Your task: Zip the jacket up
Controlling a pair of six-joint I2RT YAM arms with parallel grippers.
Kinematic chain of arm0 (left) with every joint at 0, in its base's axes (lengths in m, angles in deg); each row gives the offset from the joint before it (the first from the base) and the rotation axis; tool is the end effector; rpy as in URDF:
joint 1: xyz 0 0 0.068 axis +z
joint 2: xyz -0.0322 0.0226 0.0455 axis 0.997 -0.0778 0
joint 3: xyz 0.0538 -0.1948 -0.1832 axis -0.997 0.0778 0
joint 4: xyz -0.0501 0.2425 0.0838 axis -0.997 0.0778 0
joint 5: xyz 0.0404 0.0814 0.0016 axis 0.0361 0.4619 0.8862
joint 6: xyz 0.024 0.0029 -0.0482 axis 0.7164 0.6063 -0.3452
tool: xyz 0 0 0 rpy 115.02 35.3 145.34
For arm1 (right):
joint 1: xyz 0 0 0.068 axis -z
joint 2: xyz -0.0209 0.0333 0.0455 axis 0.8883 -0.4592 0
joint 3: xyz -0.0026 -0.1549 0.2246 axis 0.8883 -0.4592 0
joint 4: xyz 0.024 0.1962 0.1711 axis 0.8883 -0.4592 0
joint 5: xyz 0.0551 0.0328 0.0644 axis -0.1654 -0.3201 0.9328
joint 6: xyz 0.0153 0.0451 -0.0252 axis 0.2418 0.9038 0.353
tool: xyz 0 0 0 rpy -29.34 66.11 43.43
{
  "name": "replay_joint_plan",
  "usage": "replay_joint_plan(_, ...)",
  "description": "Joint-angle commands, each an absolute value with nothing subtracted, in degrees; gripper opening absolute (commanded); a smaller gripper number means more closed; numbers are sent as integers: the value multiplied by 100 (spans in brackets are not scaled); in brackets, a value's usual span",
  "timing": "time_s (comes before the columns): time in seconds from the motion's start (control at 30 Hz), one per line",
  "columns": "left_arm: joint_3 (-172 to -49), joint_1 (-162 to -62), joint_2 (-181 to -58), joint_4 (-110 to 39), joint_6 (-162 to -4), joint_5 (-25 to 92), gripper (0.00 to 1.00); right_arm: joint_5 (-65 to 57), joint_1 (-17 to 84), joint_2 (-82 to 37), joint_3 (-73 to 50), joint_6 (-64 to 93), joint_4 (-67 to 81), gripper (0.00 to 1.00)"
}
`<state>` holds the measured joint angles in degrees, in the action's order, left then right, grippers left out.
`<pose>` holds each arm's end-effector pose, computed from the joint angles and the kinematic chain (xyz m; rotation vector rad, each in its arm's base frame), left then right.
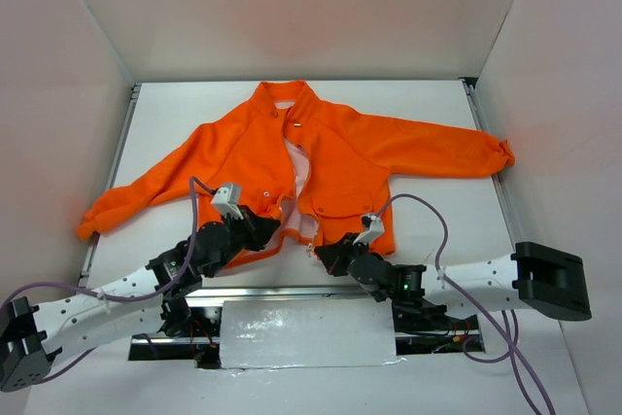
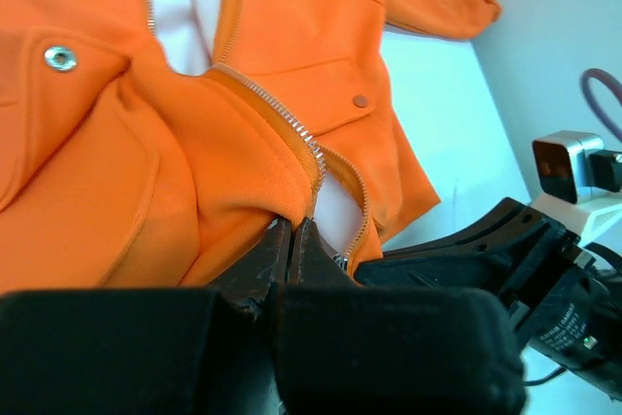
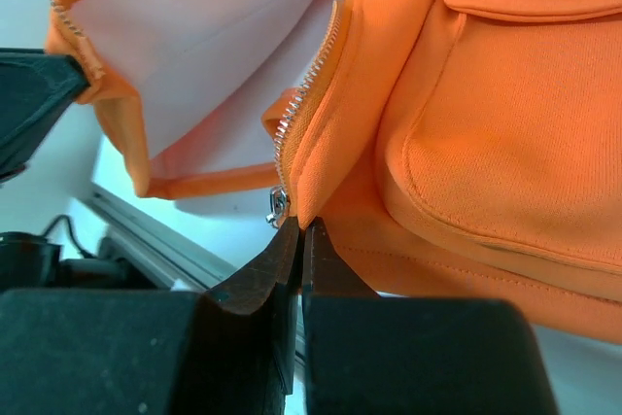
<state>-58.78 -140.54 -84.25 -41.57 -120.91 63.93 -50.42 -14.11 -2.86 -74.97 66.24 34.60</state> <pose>0.1109 -0.1351 0.2362 -0.2079 1.8524 -0.9711 0.0660 0.1828 0.1614 0.1446 1.9777 0.9409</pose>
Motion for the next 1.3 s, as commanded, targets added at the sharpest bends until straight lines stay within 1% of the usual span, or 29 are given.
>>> replay_joint_plan(0.0,-5756,-14064,-8552,-5372,-11930,6067,0,-5233,-1468,54,-7730,6408,4729,0)
replay_joint_plan(0.07,-5642,-14073,-8746,-5853,-11991,5916,0,-5006,-1468,133,-7906,6128,5088,0)
replay_joint_plan(0.1,-5589,-14065,-8833,-6048,-12035,5828,0,-4900,-1468,124,-7985,5857,5586,0)
replay_joint_plan(0.2,-5422,-14073,-9167,-6767,-12219,5494,0,-4636,-1468,54,-8196,5329,6283,0)
replay_joint_plan(0.27,-5395,-14073,-9405,-7007,-12360,5292,0,-4592,-1459,-33,-8319,5195,6583,0)
replay_joint_plan(0.3,-5404,-14073,-9484,-7156,-12395,5248,0,-4496,-1459,-69,-8459,4986,7098,0)
replay_joint_plan(0.37,-5387,-14073,-9607,-7315,-12457,5108,0,-4390,-1450,-200,-8513,4756,7427,0)
replay_joint_plan(0.47,-5351,-14082,-9617,-7509,-12527,5028,0,-4354,-1433,-245,-8408,4703,7297,0)
replay_joint_plan(0.57,-5334,-14073,-9538,-7482,-12545,5001,0,-4196,-1398,-332,-8504,4597,7734,0)
replay_joint_plan(0.73,-5211,-14082,-9397,-7518,-12589,4984,0,-3941,-1318,-377,-8574,4536,7964,0)
replay_joint_plan(1.1,-4930,-14073,-9063,-7553,-12747,4887,0,-3757,-1143,-385,-8697,4535,8043,0)
replay_joint_plan(1.17,-4929,-14073,-9002,-7500,-12747,4913,0,-3564,-1020,-429,-8706,4509,8349,0)
replay_joint_plan(1.2,-4921,-14073,-8932,-7465,-12739,4922,0,-3302,-985,-447,-8880,4509,8403,0)
replay_joint_plan(1.27,-4903,-14082,-8870,-7439,-12747,4922,0,-3159,-897,-465,-8882,4527,8352,0)
